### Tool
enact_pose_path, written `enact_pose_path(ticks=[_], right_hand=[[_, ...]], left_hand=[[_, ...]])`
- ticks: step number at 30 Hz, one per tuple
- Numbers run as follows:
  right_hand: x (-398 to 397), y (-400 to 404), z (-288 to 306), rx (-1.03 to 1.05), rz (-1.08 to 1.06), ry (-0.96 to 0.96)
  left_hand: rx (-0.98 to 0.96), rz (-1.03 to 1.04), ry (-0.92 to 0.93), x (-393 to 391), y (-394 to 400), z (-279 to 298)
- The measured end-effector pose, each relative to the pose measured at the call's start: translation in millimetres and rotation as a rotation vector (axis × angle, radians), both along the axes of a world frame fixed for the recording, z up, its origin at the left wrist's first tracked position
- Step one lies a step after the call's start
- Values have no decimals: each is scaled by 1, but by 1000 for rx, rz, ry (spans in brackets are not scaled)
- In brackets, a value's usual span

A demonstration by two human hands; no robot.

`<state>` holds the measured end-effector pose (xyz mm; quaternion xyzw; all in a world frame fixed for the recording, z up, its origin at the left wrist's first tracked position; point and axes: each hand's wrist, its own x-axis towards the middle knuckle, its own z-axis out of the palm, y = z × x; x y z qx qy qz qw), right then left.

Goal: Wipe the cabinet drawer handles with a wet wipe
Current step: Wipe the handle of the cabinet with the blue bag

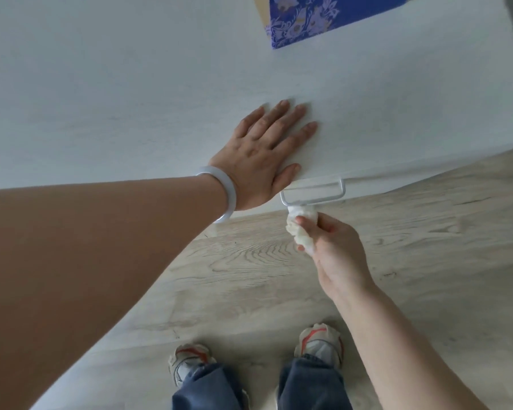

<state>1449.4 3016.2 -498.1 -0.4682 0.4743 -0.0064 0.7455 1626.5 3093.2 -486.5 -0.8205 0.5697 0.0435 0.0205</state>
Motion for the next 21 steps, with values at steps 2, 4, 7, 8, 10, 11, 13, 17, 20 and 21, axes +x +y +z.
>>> enact_pose_path(ticks=[2,4,7,8,10,11,13,17,20,21], right_hand=[[-8,10,-1,-169,102,7],[-17,13,-1,-240,93,26],[-25,16,2,-300,93,61],[-28,17,4,-307,91,60],[-31,19,10,-338,106,70],[-33,21,13,-353,132,80],[-35,29,20,-375,187,95],[-28,63,35,-432,276,142],[-19,99,44,-434,359,155],[-16,113,46,-430,388,156]], left_hand=[[3,0,2,-1,0,-1],[14,2,3,-3,1,-2],[22,17,2,-7,0,0],[23,36,24,-9,0,1],[7,98,99,-20,9,4],[-8,121,132,-28,18,6],[-11,122,161,-48,49,8],[-34,160,240,-78,139,13],[68,330,342,-92,206,21],[116,390,388,-95,226,23]])
